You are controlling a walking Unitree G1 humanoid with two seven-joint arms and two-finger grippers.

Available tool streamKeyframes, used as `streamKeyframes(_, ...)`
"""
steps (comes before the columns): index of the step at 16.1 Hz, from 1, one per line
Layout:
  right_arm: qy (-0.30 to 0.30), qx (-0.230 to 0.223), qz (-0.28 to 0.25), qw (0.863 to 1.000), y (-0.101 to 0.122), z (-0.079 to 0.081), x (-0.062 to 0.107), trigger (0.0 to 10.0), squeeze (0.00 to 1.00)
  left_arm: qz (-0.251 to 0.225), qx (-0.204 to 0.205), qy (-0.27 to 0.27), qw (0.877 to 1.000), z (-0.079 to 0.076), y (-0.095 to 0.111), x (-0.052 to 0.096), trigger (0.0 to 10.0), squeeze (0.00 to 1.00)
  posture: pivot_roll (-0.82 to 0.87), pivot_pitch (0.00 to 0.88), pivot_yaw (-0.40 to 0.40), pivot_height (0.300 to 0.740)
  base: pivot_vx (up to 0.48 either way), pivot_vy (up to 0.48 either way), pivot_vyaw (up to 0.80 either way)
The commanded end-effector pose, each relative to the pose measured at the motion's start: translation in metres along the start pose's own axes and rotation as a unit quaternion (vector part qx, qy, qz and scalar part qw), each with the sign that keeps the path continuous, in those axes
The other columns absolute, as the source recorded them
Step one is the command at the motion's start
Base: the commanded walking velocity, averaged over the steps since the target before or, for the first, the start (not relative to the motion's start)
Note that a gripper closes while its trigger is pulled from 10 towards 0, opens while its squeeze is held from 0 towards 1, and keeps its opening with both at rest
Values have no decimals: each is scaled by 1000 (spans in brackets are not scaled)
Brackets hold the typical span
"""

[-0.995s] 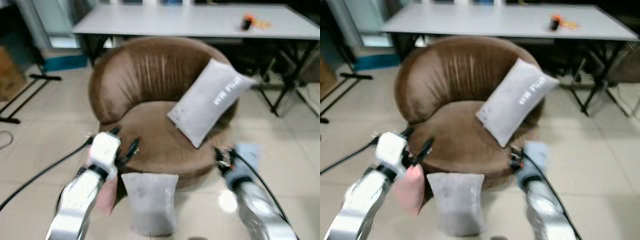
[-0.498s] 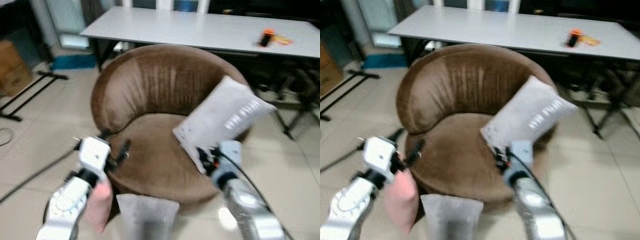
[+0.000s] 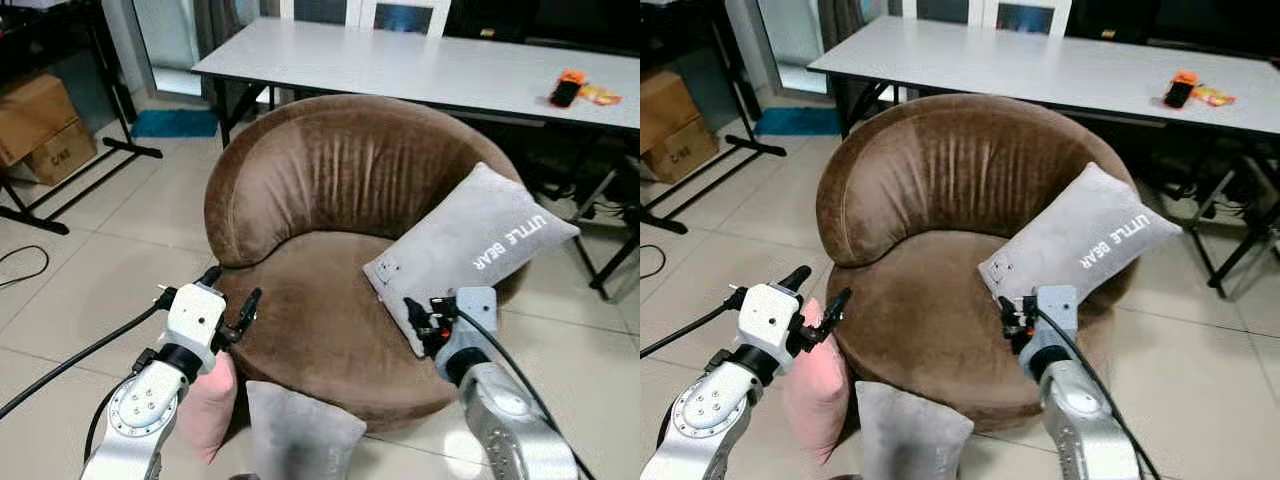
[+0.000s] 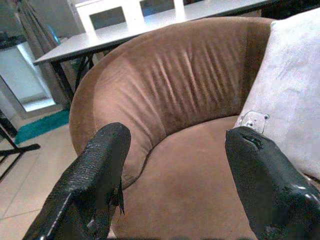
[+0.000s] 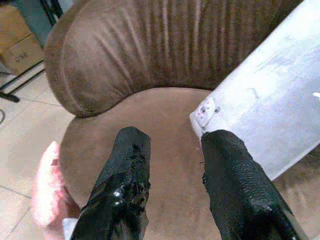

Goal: Move the pillow to the sofa from floor

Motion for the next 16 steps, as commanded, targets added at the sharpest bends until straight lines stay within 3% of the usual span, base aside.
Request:
streamKeyframes(1, 3, 4, -2, 1000, 3, -1, 0, 10000, 0, -5, -6, 7, 1000, 0, 1, -3, 10000, 0, -17, 0, -24, 681, 0, 0, 0)
streamKeyframes(8, 19, 21, 11, 1000, -1, 2, 1, 10000, 0, -4, -2, 10, 1000, -8, -1, 0, 10000, 0, -16, 0, -47, 627, 0, 0, 0)
streamKeyframes(16, 33, 35, 20, 999, -2, 5, -6, 10000, 0, 0, -2, 27, 1000, -6, -4, 7, 10000, 0, 11, 0, -75, 592, 0, 0, 0)
Point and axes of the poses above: a point about 5 cm out from each wrist's last joint towards the gripper, its own x axis pointing back from the gripper into the wrist, its own y axis along the axis of the wrist's last joint, z = x × y, the point moved 3 cm from there along -x, pointing out of the wrist towards the gripper, and after that the axes turned 1 degree about -x, right-handed, at the moved point
